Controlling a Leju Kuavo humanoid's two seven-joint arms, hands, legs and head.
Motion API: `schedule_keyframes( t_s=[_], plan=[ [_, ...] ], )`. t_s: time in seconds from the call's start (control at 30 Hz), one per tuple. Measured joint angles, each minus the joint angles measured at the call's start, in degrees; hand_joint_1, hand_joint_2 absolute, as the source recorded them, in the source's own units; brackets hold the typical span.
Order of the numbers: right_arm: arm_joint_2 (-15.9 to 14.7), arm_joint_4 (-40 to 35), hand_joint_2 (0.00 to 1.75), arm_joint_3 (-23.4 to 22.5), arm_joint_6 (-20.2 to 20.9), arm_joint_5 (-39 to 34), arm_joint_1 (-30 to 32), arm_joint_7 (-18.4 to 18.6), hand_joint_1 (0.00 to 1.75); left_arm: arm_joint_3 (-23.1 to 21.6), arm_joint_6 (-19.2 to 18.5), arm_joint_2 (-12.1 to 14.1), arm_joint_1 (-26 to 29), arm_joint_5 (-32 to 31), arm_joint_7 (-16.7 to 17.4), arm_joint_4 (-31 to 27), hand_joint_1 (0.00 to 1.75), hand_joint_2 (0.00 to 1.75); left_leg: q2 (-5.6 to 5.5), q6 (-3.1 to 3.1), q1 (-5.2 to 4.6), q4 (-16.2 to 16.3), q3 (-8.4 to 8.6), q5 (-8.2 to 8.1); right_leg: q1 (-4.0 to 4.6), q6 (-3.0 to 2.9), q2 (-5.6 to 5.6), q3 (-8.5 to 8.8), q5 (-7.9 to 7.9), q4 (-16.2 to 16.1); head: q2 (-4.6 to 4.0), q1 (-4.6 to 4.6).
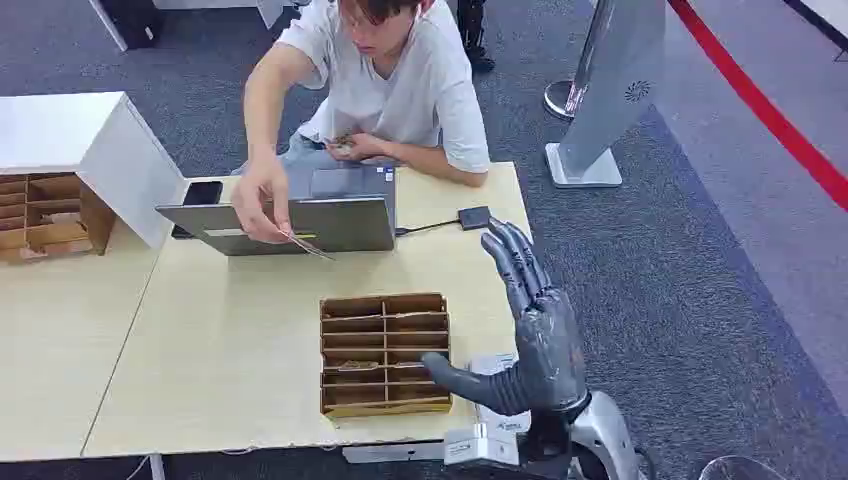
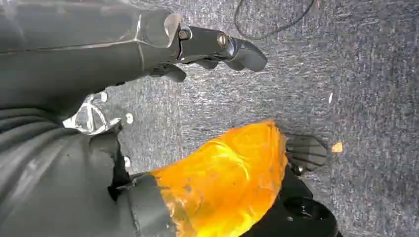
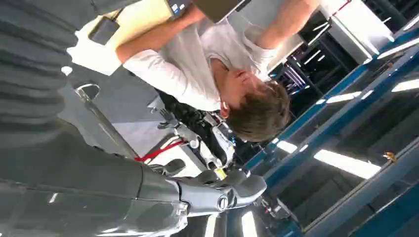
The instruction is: Pass the card to the sensor for recognition and then transmit it.
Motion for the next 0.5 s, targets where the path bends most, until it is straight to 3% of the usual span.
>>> schedule_keyframes(
  t_s=[0.13, 0.5],
  plan=[
    [0.0, 0.6, 1.75, 0.3, 0.8, 2.2, -1.5, 1.5, 0.0, -0.2, -0.3, 0.1, 0.0, -0.2, 0.6, 0.0, 0.0, 0.0, 0.0, 0.0, 0.0, 0.0, 0.0, 0.0, 0.0, 0.0, 0.0, 0.0, 0.0, 0.0, 0.0, 0.0],
    [0.0, 3.6, 1.75, 1.9, 2.2, 17.8, -5.2, 9.9, 0.0, -1.2, -1.4, 0.3, 0.0, -1.0, 2.4, -0.1, 0.0, 0.0, 0.0, 0.0, 0.0, 0.0, 0.0, 0.0, 0.0, 0.0, 0.0, 0.0, 0.0, 0.0, 0.0, 0.02]
  ],
)
